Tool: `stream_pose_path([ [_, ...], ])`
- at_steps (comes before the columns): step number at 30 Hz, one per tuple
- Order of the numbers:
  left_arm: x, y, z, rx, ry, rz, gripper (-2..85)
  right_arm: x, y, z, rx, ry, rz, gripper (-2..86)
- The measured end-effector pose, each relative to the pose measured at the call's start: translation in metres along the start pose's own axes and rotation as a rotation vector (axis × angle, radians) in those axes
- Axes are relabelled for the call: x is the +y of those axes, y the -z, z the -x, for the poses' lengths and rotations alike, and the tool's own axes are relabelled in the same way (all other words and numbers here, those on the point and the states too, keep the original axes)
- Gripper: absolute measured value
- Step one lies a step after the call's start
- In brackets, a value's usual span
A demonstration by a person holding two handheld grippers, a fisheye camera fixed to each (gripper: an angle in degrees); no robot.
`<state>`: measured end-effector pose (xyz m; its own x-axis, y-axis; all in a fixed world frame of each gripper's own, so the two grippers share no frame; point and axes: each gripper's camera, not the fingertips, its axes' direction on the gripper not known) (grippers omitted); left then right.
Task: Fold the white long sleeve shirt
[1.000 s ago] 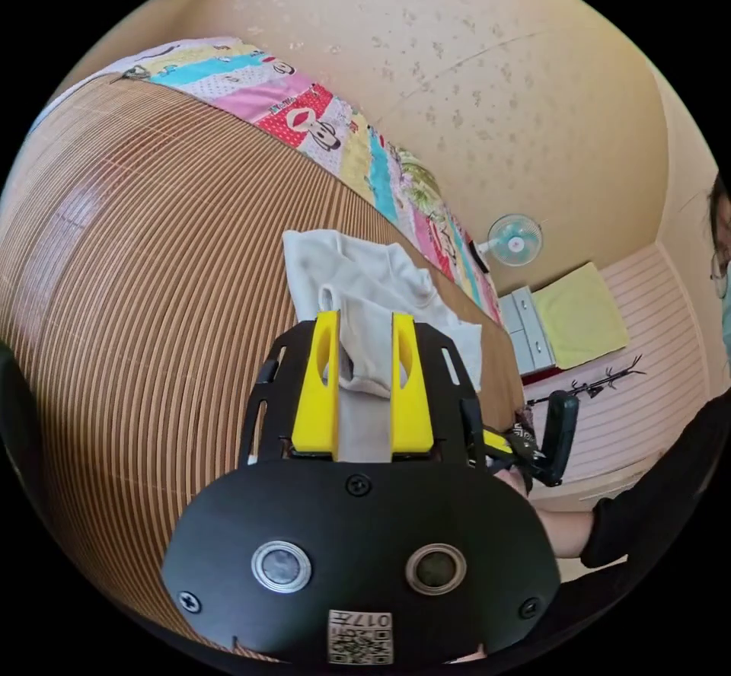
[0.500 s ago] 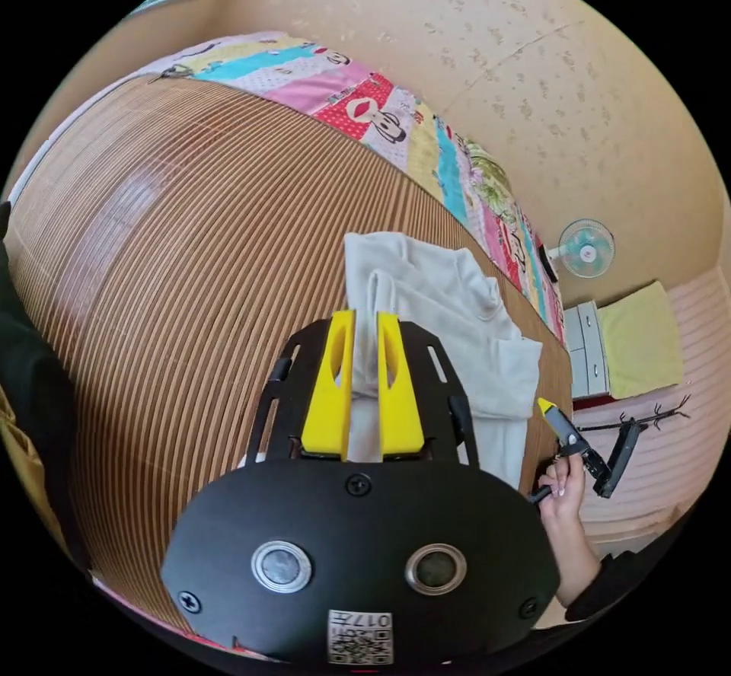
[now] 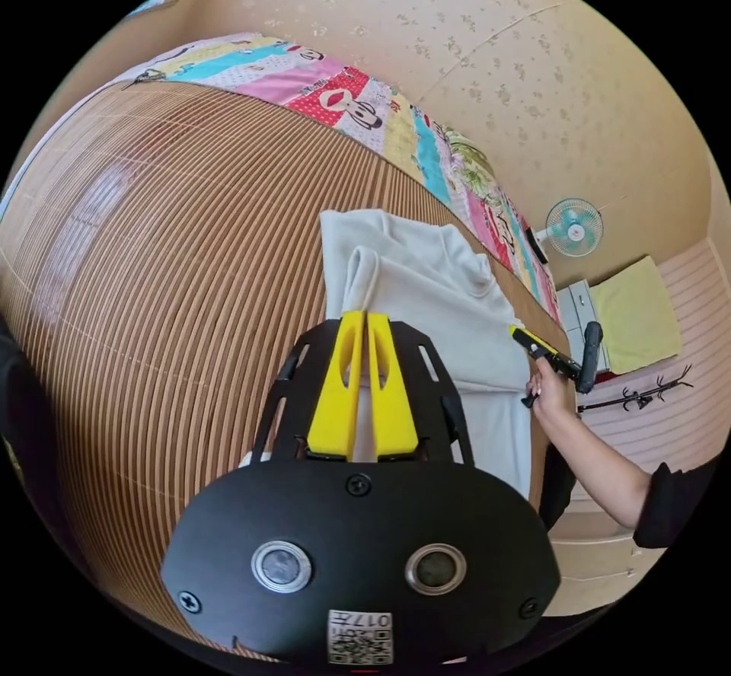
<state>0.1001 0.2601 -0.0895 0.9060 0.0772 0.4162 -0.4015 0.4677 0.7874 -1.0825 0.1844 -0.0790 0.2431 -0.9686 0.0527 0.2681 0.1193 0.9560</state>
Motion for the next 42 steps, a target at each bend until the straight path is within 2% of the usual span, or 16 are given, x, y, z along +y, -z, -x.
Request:
stream_pose_path([
  [2,0.011,0.018,-0.009,-0.048,-0.048,-0.033,5.3,-0.005,0.017,-0.013,-0.040,-0.058,0.008,4.2],
  [3,0.016,0.025,-0.009,-0.052,-0.057,-0.043,5.8,0.001,0.036,-0.023,-0.082,-0.073,-0.051,4.0],
  [6,0.046,0.056,-0.002,0.010,-0.103,-0.031,7.1,0.037,0.075,-0.050,-0.101,-0.071,-0.101,4.3],
  [8,0.075,0.076,0.013,0.060,-0.073,0.062,8.2,0.065,0.084,-0.070,-0.158,-0.079,-0.027,5.2],
  [12,0.123,0.095,0.031,0.103,-0.027,0.289,9.7,0.149,0.081,-0.120,-0.376,-0.127,0.273,7.6],
  [16,0.175,0.106,0.037,0.089,-0.017,0.545,10.0,0.224,0.081,-0.162,-0.435,-0.203,0.492,8.8],
  [20,0.200,0.106,0.036,0.116,0.002,0.739,8.6,0.259,0.086,-0.196,-0.534,-0.312,0.548,9.1],
  [24,0.192,0.110,0.044,0.111,0.055,0.767,6.3,0.281,0.083,-0.235,-0.680,-0.436,0.581,8.4],
  [27,0.181,0.111,0.057,0.147,0.102,0.802,5.3,0.290,0.079,-0.252,-0.690,-0.421,0.608,6.0],
  [29,0.178,0.117,0.073,0.234,0.185,0.816,4.6,0.290,0.076,-0.259,-0.721,-0.402,0.631,5.1],
  [33,0.168,0.135,0.090,0.240,0.214,0.855,4.3,0.299,0.073,-0.274,-0.785,-0.327,0.718,6.4],
  [37,0.155,0.149,0.097,0.237,0.202,0.856,4.3,0.319,0.076,-0.293,-0.860,-0.381,0.728,8.2],
  [42,0.151,0.162,0.109,0.268,0.222,0.872,4.2,0.330,0.078,-0.301,-0.840,-0.418,0.725,4.2],
])
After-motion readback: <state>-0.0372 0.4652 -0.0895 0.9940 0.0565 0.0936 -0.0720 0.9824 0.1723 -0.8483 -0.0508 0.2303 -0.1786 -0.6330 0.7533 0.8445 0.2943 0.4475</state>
